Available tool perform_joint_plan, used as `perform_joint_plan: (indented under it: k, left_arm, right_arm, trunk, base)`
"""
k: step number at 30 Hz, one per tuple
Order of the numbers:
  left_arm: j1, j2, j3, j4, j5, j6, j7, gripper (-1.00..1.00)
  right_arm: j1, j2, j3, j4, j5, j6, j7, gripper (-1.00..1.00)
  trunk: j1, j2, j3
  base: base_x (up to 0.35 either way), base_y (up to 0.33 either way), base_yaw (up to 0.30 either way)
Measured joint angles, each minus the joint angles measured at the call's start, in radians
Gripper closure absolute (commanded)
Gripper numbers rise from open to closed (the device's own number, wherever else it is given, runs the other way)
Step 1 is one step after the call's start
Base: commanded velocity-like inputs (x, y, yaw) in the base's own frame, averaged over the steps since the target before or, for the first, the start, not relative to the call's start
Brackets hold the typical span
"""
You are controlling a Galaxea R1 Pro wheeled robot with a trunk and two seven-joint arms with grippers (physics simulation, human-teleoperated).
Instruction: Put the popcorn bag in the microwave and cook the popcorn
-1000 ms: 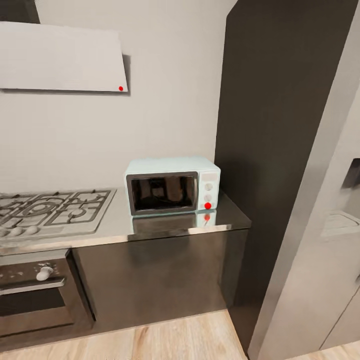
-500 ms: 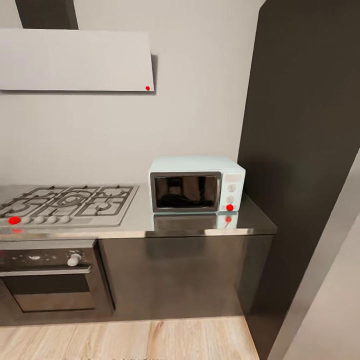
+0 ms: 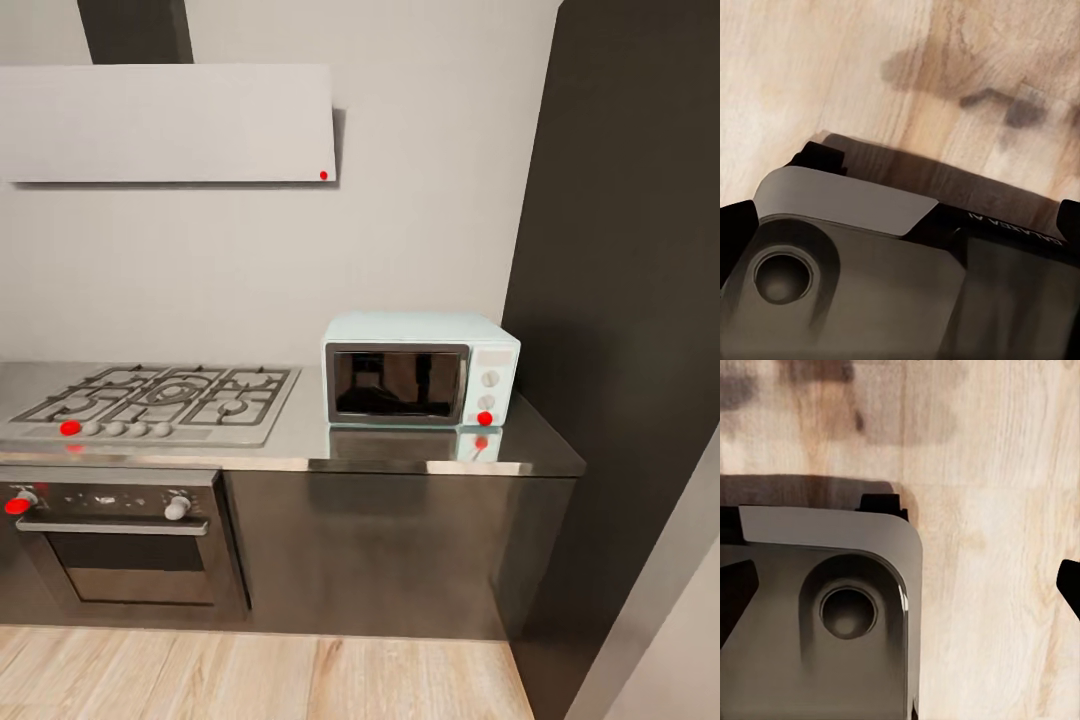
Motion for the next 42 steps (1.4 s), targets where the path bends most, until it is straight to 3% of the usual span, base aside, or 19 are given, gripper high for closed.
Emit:
perform_joint_plan:
  k: [5, 8, 11, 13, 14, 15, 16, 17, 18, 19, 22, 23, 26, 28, 31, 32, 35, 38, 42]
  left_arm:
    - [0.000, -0.001, 0.000, 0.000, 0.000, 0.000, 0.000, -1.00]
    - [0.000, -0.002, 0.000, 0.000, -0.002, 0.000, 0.000, -1.00]
    - [0.000, -0.002, 0.000, 0.000, -0.004, 0.000, 0.000, -1.00]
    - [0.000, -0.003, 0.000, 0.000, -0.007, 0.000, 0.000, -1.00]
    - [0.000, -0.003, 0.000, 0.000, -0.007, 0.000, 0.000, -1.00]
    - [0.000, -0.004, -0.001, 0.000, -0.009, 0.000, 0.000, -1.00]
    - [0.000, -0.005, -0.001, 0.000, -0.009, 0.000, 0.000, -1.00]
    - [0.000, -0.005, -0.002, 0.000, -0.009, 0.000, 0.000, -1.00]
    - [0.000, -0.005, -0.002, 0.000, -0.009, 0.000, 0.000, -1.00]
    - [0.000, -0.005, -0.002, 0.000, -0.009, 0.000, 0.000, -1.00]
    - [0.000, -0.005, -0.002, 0.000, -0.009, 0.000, 0.000, -1.00]
    - [0.000, -0.005, -0.002, 0.000, -0.009, 0.000, 0.000, -1.00]
    - [0.000, -0.005, -0.002, 0.000, -0.010, 0.000, 0.000, -1.00]
    - [0.000, -0.006, -0.002, 0.000, -0.011, 0.001, 0.000, -1.00]
    - [0.000, -0.006, -0.002, 0.000, -0.011, 0.001, 0.000, -1.00]
    - [0.000, -0.006, -0.003, 0.000, -0.011, 0.001, 0.000, -1.00]
    - [0.000, -0.006, -0.003, 0.000, -0.011, 0.001, 0.000, -1.00]
    - [0.000, -0.006, -0.003, 0.000, -0.011, 0.001, 0.000, -1.00]
    - [0.000, -0.006, -0.003, 0.000, -0.012, 0.001, 0.000, -1.00]
  right_arm:
    - [0.000, 0.000, 0.000, 0.000, 0.000, 0.001, 0.001, -1.00]
    - [-0.001, 0.006, 0.019, -0.006, 0.022, 0.002, 0.005, -1.00]
    - [-0.003, 0.036, 0.048, -0.045, 0.047, 0.007, 0.005, -1.00]
    - [-0.006, 0.103, 0.063, -0.288, 0.060, 0.106, 0.003, -1.00]
    - [-0.003, 0.112, 0.064, -0.333, 0.062, 0.132, 0.003, -1.00]
    - [-0.002, 0.162, 0.074, -0.446, 0.080, 0.306, 0.008, -1.00]
    - [-0.002, 0.217, 0.150, -0.620, 0.091, 0.462, 0.009, -1.00]
    - [-0.002, 0.238, 0.225, -0.827, 0.096, 0.543, 0.005, -1.00]
    - [-0.003, 0.245, 0.264, -1.057, 0.100, 0.599, 0.003, -1.00]
    - [-0.003, 0.249, 0.280, -1.163, 0.100, 0.636, 0.002, -1.00]
    - [-0.003, 0.258, 0.302, -1.374, 0.092, 0.753, 0.003, -1.00]
    - [-0.040, 0.262, 0.306, -1.426, 0.090, 0.822, 0.004, -1.00]
    - [-0.186, 0.265, 0.307, -1.462, 0.087, 0.916, 0.003, -1.00]
    - [-0.341, 0.266, 0.305, -1.469, 0.089, 0.972, -0.001, -1.00]
    - [-0.451, 0.266, 0.300, -1.471, 0.090, 0.988, -0.004, -1.00]
    - [-0.519, 0.266, 0.298, -1.472, 0.092, 0.989, -0.017, -1.00]
    - [-0.597, 0.269, 0.291, -1.472, 0.094, 0.974, -0.049, -1.00]
    - [-0.632, 0.275, 0.271, -1.472, 0.092, 0.938, -0.083, -1.00]
    - [-0.642, 0.275, 0.214, -1.447, 0.062, 0.798, -0.108, -1.00]
  trunk:
    - [0.000, 0.000, 0.000]
    - [0.000, 0.000, 0.000]
    - [0.000, 0.000, 0.000]
    - [0.000, 0.000, 0.000]
    - [0.000, 0.000, 0.000]
    - [0.000, 0.000, 0.000]
    - [0.000, 0.000, 0.000]
    - [0.000, 0.000, 0.000]
    - [0.000, 0.000, 0.000]
    - [0.000, 0.000, 0.000]
    - [0.000, 0.000, 0.000]
    - [0.000, 0.000, 0.000]
    - [0.000, 0.000, 0.000]
    - [0.000, 0.000, 0.000]
    - [0.000, 0.000, 0.000]
    - [0.000, 0.000, 0.000]
    - [0.000, 0.000, 0.000]
    - [0.000, 0.000, 0.000]
    - [0.000, 0.000, 0.000]
  base:
    - [0.000, 0.000, 0.000]
    - [0.000, 0.000, 0.000]
    - [0.000, 0.000, 0.000]
    - [0.000, 0.000, 0.000]
    - [0.000, 0.000, 0.000]
    - [0.000, 0.000, 0.000]
    - [0.000, 0.000, 0.000]
    - [0.000, 0.000, 0.000]
    - [0.000, 0.000, 0.000]
    - [0.000, 0.000, 0.000]
    - [0.000, 0.000, 0.000]
    - [0.000, 0.000, 0.000]
    - [0.000, 0.000, 0.000]
    - [0.000, 0.000, 0.000]
    - [0.000, 0.000, 0.000]
    - [0.000, 0.000, 0.000]
    - [0.000, 0.000, 0.000]
    - [0.000, 0.000, 0.000]
    - [0.000, 0.000, 0.000]
